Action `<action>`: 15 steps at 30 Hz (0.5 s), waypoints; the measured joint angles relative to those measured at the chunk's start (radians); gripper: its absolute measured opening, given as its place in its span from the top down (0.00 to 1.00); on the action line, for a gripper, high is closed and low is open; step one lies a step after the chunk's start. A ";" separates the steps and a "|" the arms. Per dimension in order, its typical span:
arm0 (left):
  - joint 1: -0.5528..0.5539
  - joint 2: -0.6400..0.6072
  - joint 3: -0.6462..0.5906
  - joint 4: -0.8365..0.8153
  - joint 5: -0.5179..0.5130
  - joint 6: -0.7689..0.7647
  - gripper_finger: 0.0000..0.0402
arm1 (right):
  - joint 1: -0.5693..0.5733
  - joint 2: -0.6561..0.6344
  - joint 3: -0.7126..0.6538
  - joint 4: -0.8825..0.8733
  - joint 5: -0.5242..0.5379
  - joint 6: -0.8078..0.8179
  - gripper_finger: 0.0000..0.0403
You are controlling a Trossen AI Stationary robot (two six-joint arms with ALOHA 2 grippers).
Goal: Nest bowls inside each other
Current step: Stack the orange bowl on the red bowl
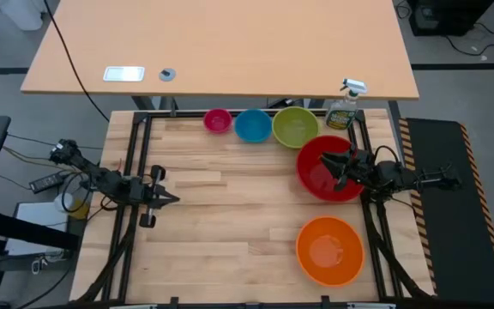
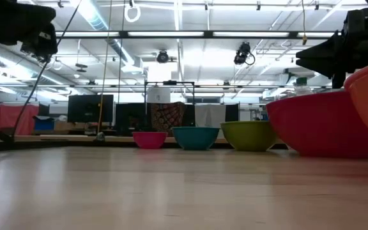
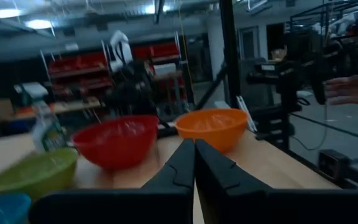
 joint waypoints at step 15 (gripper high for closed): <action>0.000 0.000 0.000 0.075 -0.032 0.086 0.97 | 0.000 0.000 0.000 0.028 0.037 0.000 0.71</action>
